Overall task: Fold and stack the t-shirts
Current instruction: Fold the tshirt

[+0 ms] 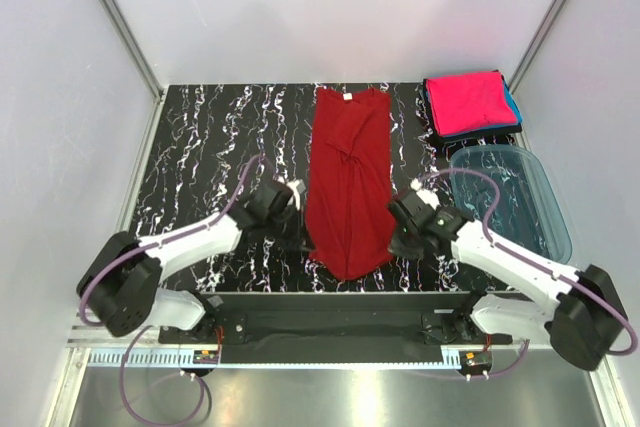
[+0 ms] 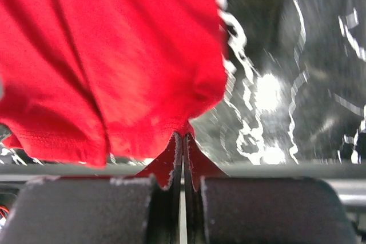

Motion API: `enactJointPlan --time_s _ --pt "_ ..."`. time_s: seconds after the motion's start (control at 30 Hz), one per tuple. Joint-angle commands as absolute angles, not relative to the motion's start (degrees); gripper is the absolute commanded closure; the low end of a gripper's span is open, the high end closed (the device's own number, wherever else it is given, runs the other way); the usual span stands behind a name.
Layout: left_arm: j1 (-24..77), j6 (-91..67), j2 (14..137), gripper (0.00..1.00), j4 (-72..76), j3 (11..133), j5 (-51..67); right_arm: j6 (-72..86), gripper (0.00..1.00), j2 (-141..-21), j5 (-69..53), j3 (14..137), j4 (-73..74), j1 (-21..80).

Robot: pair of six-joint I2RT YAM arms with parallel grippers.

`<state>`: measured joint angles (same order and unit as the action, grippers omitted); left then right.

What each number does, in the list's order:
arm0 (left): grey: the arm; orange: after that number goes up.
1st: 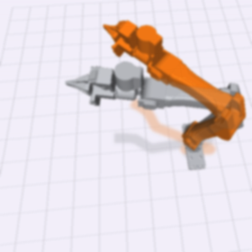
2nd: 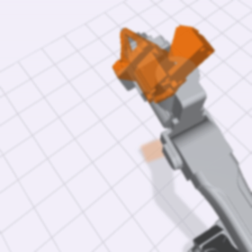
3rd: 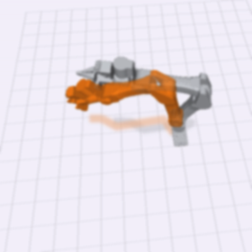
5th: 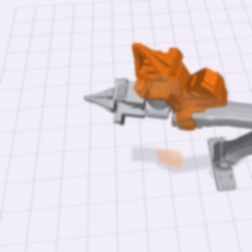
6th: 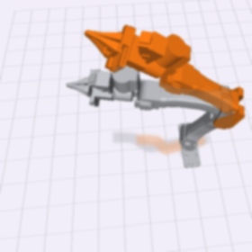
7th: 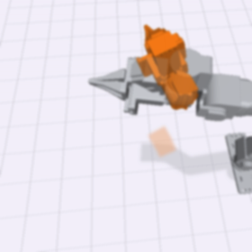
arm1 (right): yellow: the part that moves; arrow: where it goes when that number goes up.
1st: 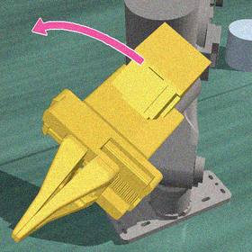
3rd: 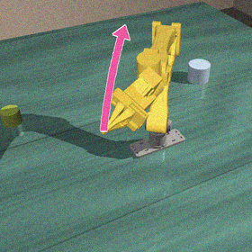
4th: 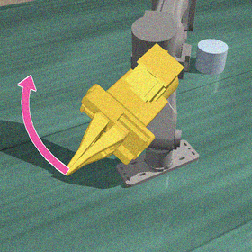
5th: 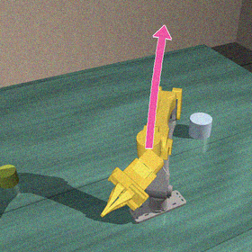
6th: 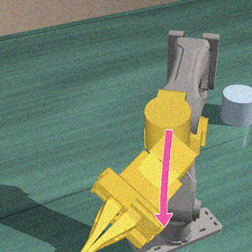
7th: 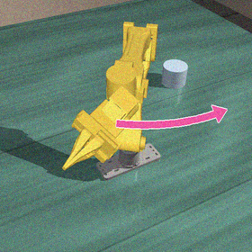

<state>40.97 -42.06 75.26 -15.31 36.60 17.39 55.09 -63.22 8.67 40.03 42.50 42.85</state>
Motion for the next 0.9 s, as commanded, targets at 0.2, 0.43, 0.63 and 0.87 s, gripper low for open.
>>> enactJointPlan --time_s 0.2,0.43,0.63,0.87 --pt "33.49 -37.89 88.67 1.0 -20.56 57.79 17.67 36.23 1.0 -76.19 8.71 55.27 36.22 34.02" --pt "26.2 -32.8 102.64 1.0 -21.97 72.93 21.53 27.08 1.0 -91.47 7.47 69.85 34.54 26.72" --pt "21.98 -30.94 113.45 1.0 -25.58 88.84 22.32 22.94 1.0 -102.38 5.63 83.74 34.54 21.8" --pt "18.72 -30.58 122.16 1.0 -25.75 100.8 29.52 19.43 1.0 -109.42 1.94 95.53 36.74 18.46"
